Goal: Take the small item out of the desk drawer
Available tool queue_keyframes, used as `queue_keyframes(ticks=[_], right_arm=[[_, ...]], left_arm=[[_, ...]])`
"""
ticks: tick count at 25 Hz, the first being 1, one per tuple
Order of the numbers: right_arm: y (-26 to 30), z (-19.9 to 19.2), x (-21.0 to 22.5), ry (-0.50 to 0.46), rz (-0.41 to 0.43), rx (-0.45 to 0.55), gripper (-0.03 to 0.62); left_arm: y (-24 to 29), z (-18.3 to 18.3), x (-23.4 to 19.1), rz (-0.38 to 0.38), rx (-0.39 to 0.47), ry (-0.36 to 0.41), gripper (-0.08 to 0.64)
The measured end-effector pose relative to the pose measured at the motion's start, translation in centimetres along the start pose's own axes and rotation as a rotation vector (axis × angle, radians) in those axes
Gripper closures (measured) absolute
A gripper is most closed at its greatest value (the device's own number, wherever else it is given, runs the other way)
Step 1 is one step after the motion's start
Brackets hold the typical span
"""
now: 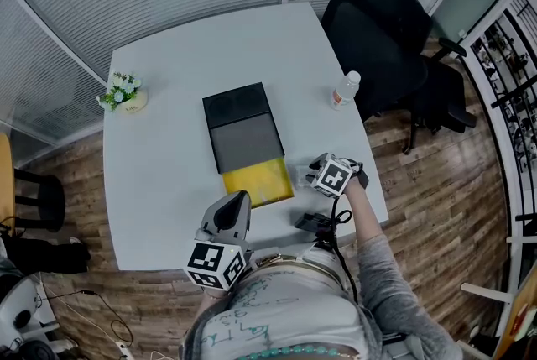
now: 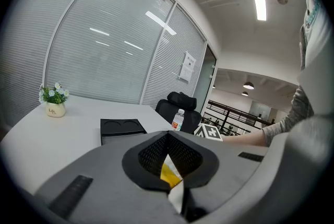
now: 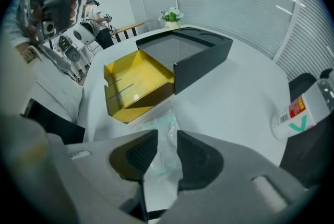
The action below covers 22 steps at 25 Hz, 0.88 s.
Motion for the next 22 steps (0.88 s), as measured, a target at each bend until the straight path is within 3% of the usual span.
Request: queue_keyframes(ticks=[9, 16, 22], right_arm=[[-4.9, 1.3, 0.7, 0.009, -0.026, 0.12, 0.44], [-9.0, 2.7, 0.2, 0.055, -0.075, 0.304, 0.439], [-11.2, 3.8, -0.9, 0.013, -0.112, 0.378, 0.439]], left_arm=[[0.1, 0.1, -0.2, -0.007, 0.003, -0.005, 0.563], [0.1, 0.1, 0.1, -0.01, 0.004, -0.003, 0.563], [0.1, 0.0, 0.2, -0.01, 0.002, -0.001, 0.563]])
Point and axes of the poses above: the fingertips, and each gripper's own axes: y forward along the fingers, x to its right, z out of its top, the point moved 8 cm from there along -y, backward along the fingers, and after that the axes turned 13 degrees about -z, right-handed, at the moved point
